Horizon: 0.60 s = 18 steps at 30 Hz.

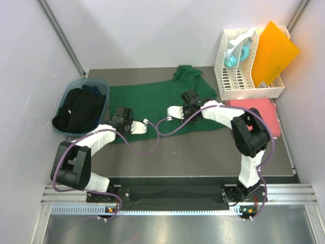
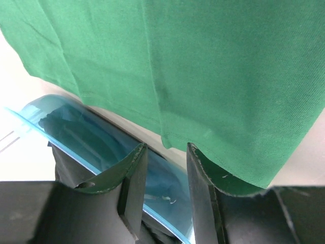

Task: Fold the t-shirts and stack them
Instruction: Fold the flattened tshirt in 1/3 of the way

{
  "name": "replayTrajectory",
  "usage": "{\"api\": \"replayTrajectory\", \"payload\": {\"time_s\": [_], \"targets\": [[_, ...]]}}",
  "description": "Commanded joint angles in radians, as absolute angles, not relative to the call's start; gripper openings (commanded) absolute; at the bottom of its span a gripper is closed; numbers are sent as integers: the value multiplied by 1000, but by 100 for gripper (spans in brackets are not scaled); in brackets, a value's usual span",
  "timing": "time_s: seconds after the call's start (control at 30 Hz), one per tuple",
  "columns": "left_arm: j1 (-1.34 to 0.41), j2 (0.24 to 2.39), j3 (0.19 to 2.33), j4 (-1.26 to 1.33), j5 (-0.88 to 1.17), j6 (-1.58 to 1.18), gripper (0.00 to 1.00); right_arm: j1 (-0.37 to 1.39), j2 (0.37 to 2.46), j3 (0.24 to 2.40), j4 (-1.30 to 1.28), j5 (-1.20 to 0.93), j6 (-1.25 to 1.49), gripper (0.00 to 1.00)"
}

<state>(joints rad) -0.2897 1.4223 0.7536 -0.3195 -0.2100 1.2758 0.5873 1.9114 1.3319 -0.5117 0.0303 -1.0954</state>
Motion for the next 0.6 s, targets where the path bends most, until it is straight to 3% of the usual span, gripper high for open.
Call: {"api": "replayTrajectory", "payload": {"time_s": [0.0, 0.07, 0.23, 0.57], "targets": [[-293, 1437, 785, -316, -202, 1259, 42, 604, 1928, 1356, -486, 12, -1078, 28], [-293, 1439, 788, -316, -204, 1261, 42, 604, 1936, 1359, -477, 15, -1074, 24], [-293, 1443, 787, -318, -210, 1262, 42, 604, 1939, 1370, -469, 29, -1077, 0], [-291, 1457, 798, -311, -206, 1258, 41, 603, 1901, 1456, -469, 97, -1155, 0]]}}
